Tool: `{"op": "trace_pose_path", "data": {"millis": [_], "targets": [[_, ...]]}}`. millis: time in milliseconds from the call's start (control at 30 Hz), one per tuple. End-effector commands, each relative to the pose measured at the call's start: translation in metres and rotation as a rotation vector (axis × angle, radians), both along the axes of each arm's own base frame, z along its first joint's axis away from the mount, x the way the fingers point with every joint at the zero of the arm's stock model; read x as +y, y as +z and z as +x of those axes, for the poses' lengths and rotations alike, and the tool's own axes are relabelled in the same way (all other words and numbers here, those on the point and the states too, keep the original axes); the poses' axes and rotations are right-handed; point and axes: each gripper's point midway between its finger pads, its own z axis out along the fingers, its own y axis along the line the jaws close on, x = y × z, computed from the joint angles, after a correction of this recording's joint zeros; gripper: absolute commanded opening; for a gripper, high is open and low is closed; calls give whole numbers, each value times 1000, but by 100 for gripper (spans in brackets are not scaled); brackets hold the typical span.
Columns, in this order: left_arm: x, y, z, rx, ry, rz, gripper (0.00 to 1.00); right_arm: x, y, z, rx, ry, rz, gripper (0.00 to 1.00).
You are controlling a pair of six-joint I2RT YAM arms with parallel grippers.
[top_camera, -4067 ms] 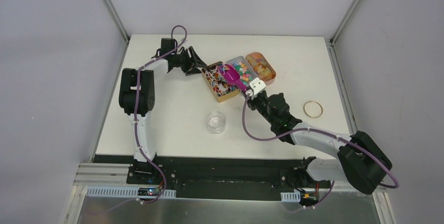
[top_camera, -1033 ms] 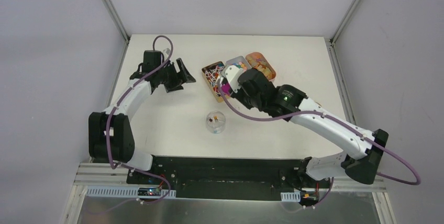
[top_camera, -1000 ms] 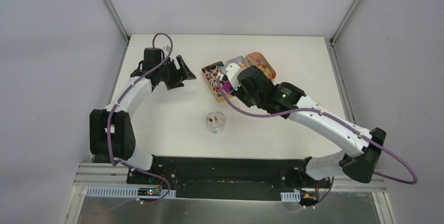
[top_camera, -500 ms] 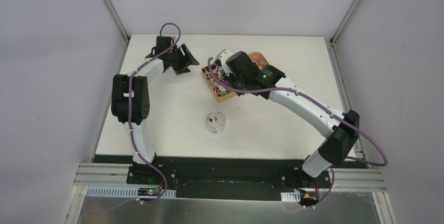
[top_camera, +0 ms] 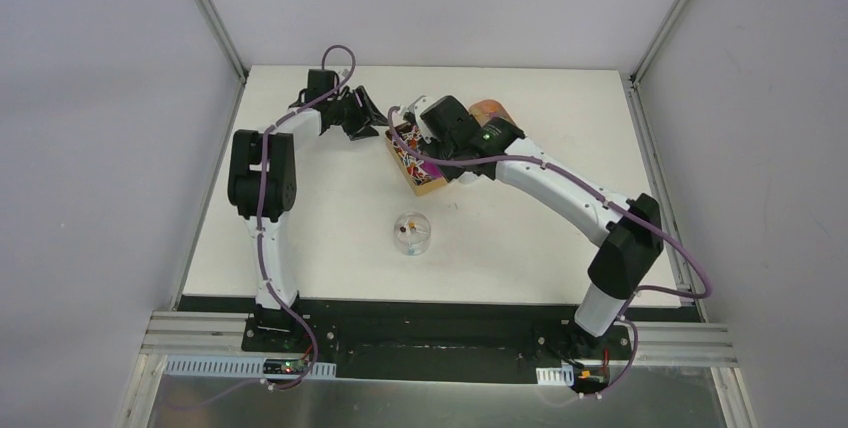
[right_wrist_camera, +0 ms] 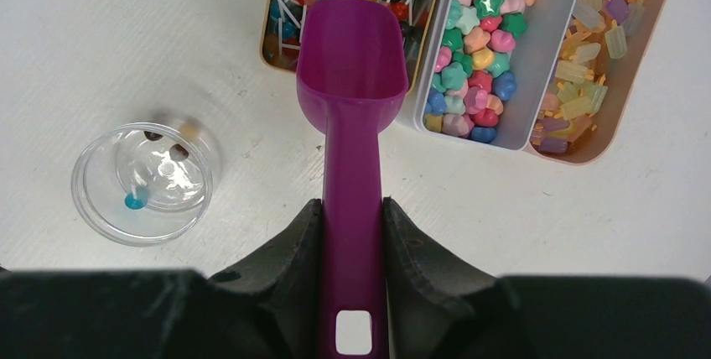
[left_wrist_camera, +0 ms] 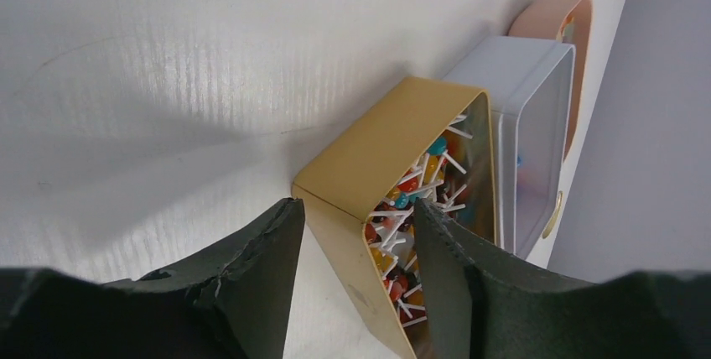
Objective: Pack the candies
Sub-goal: Scoop the fake candies from the storage box.
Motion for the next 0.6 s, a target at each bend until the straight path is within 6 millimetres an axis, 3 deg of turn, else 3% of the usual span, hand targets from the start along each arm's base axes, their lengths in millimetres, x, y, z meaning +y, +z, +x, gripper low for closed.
{"op": "trace_pose_path", "data": {"millis": [0, 200, 567], "targets": [[-5, 9, 7, -32, -31, -51, 51, 11, 14, 15, -40, -29, 60, 0], [-9, -6, 2, 32, -43, -74, 46, 17, 4, 29, -34, -54, 62, 0], [-19, -6, -6, 67, -82, -124, 38, 30, -31, 38, 10, -54, 47, 0]]}}
